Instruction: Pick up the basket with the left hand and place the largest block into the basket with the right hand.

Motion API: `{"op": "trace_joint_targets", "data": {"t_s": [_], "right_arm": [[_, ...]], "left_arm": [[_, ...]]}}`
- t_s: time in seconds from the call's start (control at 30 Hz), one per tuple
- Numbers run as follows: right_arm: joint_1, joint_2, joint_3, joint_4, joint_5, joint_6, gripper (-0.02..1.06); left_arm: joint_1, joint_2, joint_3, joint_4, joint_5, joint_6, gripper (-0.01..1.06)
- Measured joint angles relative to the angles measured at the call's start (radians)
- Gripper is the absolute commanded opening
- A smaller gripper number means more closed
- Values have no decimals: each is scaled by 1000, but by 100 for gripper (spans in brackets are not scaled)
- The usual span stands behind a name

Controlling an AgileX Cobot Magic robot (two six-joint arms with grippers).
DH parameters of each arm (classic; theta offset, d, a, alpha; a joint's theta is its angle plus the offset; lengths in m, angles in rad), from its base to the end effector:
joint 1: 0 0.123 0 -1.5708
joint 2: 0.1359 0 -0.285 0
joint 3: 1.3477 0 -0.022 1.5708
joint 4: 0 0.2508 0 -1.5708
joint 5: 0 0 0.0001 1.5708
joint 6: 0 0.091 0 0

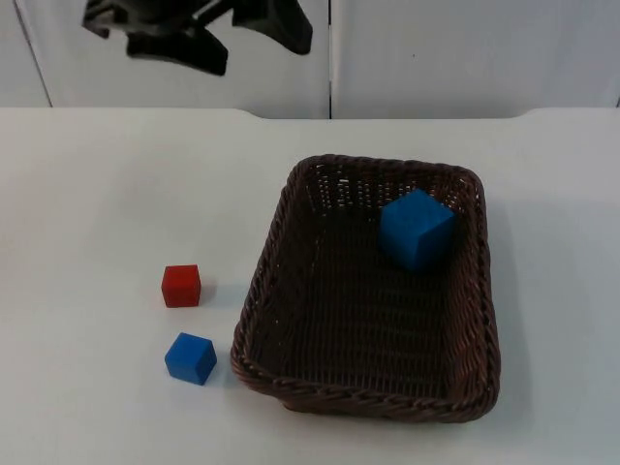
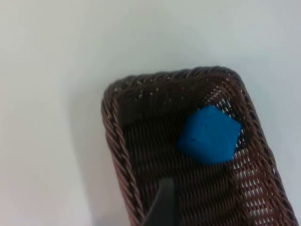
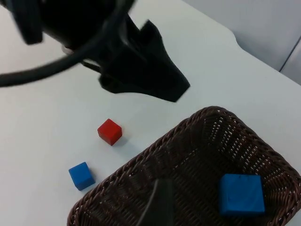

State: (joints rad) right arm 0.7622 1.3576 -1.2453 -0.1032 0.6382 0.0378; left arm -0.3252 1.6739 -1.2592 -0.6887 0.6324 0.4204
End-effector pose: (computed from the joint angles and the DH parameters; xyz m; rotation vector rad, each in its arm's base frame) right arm 0.2215 0.2037 0.3670 -0.8525 2.0818 0.3214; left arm 0.3379 -0.1500 0.2771 0.3751 2.4176 -0.6874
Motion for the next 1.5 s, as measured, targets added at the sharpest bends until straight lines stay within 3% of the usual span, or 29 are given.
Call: {"op": "trace_joint_targets", "data": {"t_s": [0.27, 0.5, 1.0, 1.3, 1.5], "right_arm": [[0, -80, 0, 0, 2, 0, 72], [0, -149, 55, 0, 0, 0, 72], [0, -440, 434, 0, -78, 0, 72], [0, -671, 572, 0, -74, 0, 72], [0, -828, 629, 0, -2, 18, 72]], "left_arm": [[0, -118, 13, 86, 84, -31, 74], [0, -228, 110, 92, 70, -32, 74], [0, -674, 468, 146, -12, -18, 74], [0, -945, 562, 189, 18, -9, 74], [0, -1064, 571, 197, 44, -9, 74]]}}
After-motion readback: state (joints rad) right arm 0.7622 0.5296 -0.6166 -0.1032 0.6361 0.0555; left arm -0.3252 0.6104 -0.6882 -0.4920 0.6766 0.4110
